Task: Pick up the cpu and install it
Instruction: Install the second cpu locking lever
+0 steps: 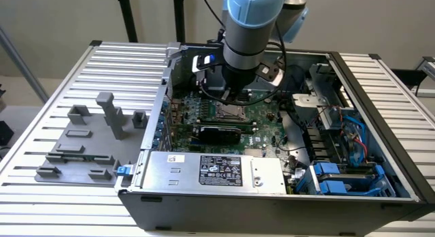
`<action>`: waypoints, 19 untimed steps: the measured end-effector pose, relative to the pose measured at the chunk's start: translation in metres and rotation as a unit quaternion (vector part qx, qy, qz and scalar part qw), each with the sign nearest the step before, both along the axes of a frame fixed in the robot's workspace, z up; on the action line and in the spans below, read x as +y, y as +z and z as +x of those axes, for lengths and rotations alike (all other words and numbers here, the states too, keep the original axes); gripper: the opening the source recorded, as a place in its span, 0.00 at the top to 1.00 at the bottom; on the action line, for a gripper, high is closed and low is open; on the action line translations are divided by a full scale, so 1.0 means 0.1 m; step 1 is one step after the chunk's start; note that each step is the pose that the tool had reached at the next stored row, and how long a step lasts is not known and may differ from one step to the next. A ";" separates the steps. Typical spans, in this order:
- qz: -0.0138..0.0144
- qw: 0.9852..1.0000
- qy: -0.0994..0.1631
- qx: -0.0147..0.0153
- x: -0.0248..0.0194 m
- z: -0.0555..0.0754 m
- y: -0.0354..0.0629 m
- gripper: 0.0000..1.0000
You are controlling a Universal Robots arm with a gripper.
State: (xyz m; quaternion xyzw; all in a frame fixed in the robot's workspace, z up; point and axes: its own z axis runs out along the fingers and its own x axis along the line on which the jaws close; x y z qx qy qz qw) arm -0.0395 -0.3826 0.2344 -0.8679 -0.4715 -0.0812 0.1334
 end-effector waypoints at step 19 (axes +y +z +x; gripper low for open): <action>0.000 1.000 0.000 0.000 -0.393 -0.23 0.222 0.89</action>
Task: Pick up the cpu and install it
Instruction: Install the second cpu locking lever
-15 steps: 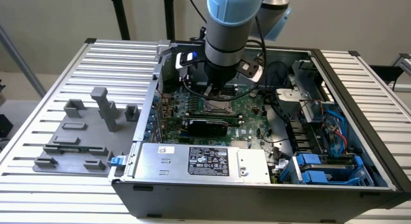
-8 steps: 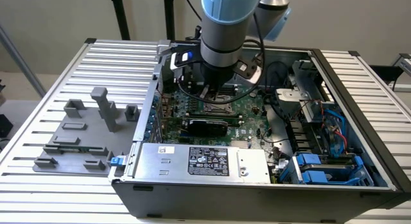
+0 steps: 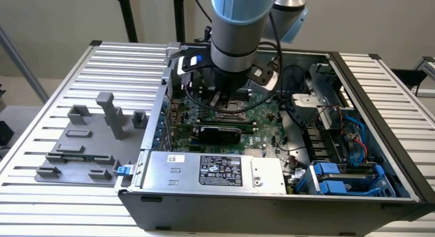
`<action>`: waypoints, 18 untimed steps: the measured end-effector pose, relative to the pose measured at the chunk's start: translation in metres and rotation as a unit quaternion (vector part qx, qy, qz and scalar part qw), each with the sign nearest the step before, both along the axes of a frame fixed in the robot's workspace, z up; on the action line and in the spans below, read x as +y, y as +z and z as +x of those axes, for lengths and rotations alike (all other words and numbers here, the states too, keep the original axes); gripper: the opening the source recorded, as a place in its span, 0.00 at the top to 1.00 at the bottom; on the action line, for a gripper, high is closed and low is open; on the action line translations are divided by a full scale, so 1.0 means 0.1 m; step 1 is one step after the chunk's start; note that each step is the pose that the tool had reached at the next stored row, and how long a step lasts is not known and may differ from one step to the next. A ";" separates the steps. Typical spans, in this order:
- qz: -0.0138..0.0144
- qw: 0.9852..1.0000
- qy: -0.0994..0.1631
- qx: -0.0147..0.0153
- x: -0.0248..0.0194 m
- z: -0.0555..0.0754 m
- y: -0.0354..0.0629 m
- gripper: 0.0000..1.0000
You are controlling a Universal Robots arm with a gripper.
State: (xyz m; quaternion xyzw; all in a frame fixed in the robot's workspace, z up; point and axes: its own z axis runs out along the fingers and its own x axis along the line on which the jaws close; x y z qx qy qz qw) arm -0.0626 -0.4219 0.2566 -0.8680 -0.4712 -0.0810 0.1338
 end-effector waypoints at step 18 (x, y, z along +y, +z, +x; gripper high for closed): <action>0.000 1.000 -0.004 0.000 0.023 -0.14 -0.208 0.89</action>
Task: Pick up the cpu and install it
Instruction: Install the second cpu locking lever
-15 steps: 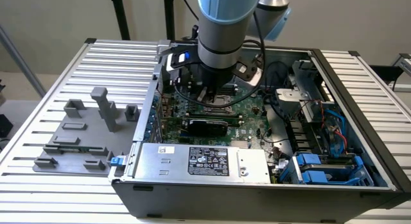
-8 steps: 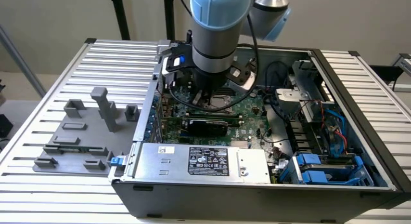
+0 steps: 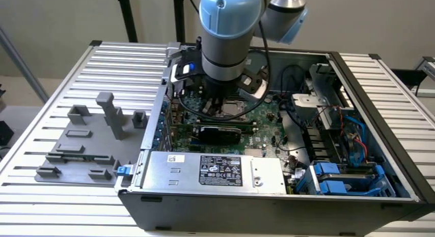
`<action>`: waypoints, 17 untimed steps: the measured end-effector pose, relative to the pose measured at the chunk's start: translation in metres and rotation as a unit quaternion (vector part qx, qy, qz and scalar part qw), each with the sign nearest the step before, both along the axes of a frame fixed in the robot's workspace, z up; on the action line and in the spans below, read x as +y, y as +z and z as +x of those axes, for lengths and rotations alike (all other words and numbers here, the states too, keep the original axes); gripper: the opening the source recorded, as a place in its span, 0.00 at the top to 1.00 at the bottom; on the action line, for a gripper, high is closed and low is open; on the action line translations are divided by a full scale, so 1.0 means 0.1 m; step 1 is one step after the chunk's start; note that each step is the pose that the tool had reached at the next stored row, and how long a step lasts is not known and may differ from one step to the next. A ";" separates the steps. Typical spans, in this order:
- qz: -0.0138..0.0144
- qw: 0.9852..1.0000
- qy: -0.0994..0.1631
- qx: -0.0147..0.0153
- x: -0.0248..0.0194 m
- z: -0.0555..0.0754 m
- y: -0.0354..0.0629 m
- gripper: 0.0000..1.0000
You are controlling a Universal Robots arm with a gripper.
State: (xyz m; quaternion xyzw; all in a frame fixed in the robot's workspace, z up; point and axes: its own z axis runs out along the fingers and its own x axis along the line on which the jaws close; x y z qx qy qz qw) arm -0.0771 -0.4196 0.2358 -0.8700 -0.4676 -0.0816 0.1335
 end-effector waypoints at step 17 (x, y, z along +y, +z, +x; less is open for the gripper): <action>-0.001 1.000 0.000 0.000 0.095 -0.05 -0.203 0.89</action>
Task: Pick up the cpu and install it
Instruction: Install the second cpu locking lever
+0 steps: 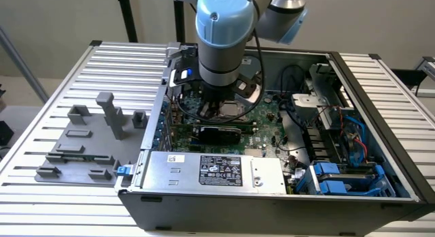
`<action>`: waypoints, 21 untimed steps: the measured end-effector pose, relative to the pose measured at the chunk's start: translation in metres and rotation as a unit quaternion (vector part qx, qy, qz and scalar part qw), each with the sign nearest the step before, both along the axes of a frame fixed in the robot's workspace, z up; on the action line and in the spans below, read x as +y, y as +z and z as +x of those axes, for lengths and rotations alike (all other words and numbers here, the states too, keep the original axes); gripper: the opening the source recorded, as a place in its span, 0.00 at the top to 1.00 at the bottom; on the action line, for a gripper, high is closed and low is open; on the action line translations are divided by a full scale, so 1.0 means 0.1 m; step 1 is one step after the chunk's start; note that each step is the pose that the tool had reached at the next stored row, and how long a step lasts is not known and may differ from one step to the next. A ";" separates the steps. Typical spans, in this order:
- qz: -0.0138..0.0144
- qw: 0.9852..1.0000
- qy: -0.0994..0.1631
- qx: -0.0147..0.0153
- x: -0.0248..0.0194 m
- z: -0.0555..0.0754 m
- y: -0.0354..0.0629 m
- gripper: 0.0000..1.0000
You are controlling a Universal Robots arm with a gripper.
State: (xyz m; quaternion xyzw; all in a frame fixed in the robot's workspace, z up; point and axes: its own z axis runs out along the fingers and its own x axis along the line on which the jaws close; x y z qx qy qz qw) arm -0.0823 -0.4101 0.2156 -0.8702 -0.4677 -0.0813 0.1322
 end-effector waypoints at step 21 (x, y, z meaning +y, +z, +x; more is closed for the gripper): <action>-0.005 1.000 0.000 0.000 0.070 -0.09 -0.176 0.89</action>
